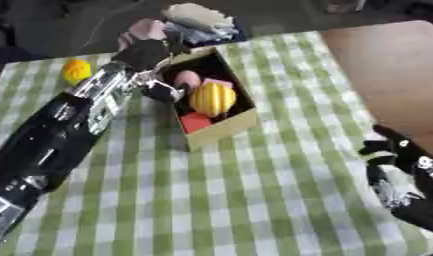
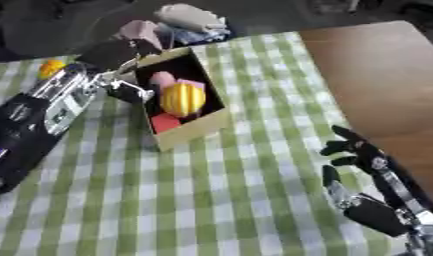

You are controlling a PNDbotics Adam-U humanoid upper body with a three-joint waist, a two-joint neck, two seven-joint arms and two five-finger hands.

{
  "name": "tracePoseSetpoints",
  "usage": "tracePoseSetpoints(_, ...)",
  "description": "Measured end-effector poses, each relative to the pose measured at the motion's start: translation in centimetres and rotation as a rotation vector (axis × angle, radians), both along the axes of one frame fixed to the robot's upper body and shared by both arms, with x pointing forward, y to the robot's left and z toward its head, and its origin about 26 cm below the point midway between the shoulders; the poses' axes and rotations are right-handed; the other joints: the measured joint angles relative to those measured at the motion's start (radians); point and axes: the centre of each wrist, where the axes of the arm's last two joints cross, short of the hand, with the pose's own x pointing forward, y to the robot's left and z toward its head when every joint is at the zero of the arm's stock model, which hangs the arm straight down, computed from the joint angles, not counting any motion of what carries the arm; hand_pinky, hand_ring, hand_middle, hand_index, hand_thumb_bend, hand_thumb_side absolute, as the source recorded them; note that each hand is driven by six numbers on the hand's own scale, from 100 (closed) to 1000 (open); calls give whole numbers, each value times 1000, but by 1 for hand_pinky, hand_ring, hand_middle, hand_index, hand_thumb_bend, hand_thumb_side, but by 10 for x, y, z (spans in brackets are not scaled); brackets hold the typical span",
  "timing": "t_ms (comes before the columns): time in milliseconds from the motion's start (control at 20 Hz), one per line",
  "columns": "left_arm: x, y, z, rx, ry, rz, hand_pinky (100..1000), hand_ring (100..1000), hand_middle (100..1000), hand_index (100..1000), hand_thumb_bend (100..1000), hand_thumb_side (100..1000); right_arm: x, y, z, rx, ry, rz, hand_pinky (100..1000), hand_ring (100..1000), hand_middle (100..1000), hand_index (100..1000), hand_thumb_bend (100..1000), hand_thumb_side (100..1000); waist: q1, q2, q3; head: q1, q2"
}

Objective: Pick up objects on the table and place them in the box.

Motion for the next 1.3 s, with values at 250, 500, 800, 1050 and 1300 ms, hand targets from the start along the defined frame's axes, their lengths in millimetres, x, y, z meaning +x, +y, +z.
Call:
tracePoseSetpoints(250, -19, 20, 23, -70, -94, 39, 760, 755, 812, 898, 148, 219, 0, -2, 0, 3, 0, -10, 736, 890, 693, 985, 100, 470, 0, 0, 17, -13, -5)
tracePoseSetpoints(500, -28, 72, 35, -144, -129, 222, 761, 758, 816, 899, 133, 207, 0, -2, 0, 4, -1, -12, 736, 890, 693, 985, 100, 470, 0, 0, 25, -20, -6)
tracePoseSetpoints(800, -24, 122, 25, -213, -124, 475, 760, 759, 817, 900, 100, 272, 0, -1, 1, 4, -1, -9, 737, 890, 693, 985, 100, 470, -9, 1, 17, -11, -16)
tracePoseSetpoints(1050, -22, 150, 8, -254, -128, 621, 760, 760, 818, 899, 100, 297, 2, 3, 4, 2, -8, 18, 736, 890, 693, 985, 100, 470, -15, 12, -3, 30, -34)
tracePoseSetpoints(1300, -26, 173, -5, -280, -119, 709, 761, 767, 829, 901, 100, 402, 3, 10, 6, -3, -9, 64, 736, 890, 693, 985, 100, 470, -25, 38, -46, 121, -72)
